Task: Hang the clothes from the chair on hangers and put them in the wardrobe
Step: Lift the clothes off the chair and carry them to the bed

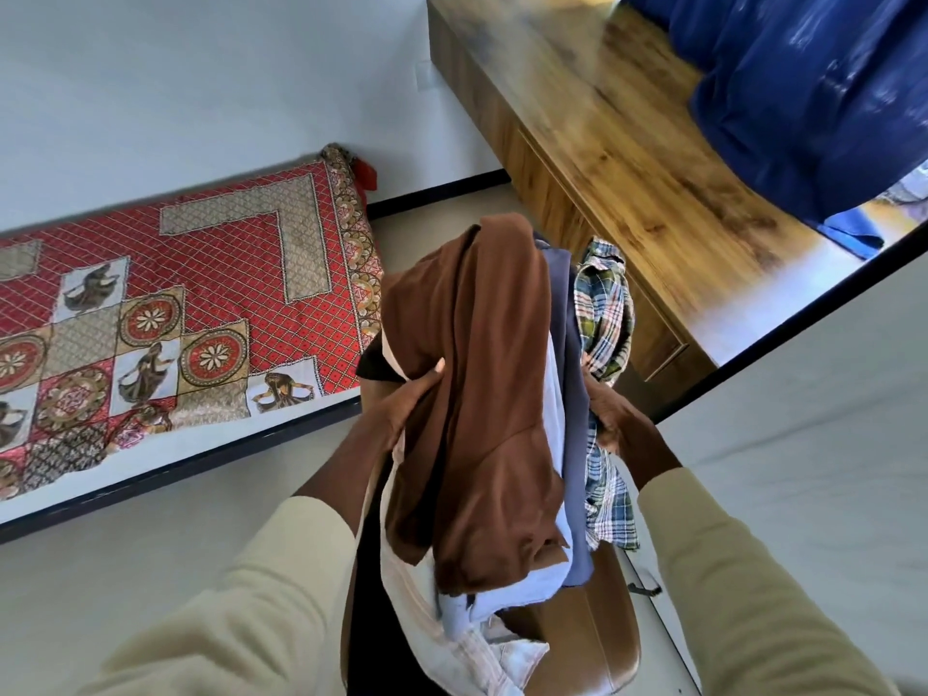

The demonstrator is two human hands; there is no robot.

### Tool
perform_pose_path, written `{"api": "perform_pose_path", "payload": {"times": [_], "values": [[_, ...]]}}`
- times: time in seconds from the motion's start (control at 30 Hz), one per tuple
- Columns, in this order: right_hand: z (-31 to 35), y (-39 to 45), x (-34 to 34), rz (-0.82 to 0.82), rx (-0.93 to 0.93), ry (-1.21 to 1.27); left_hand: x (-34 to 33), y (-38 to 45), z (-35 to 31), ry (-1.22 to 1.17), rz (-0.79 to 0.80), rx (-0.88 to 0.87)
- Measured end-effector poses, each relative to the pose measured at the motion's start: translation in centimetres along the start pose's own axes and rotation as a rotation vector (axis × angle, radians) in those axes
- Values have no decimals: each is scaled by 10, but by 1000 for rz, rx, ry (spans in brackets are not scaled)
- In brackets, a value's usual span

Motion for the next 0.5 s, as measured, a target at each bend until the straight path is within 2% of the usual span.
{"api": "perform_pose_path", "payload": {"times": [0.13, 0.2, 0.33, 0.4, 0.43, 0.5], "values": [[11, 13, -11, -89, 191, -55, -7, -6, -9, 11, 18, -78], [26, 8, -15, -76, 206, -56, -11, -17, -19, 12, 49, -124], [72, -31, -17, -45, 307, -104, -14, -40, -48, -9, 88, -223], [101, -53, -30, -74, 366, -148, -11, -52, -70, -28, 101, -288], [118, -70, -42, -147, 399, -173, -9, -65, -83, -61, 107, -307], [149, -98, -70, -192, 529, -223, 1, -89, -107, -126, 139, -351]]}}
Point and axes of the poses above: each hand's wrist, its own y-axis towards the middle knuckle, its own x-axis out of the back of the hand, z = x × y, the point moved 4 cm from there along y, towards the middle knuckle, and after that the axes turned 10 degrees about -y, right-handed, at the moved point
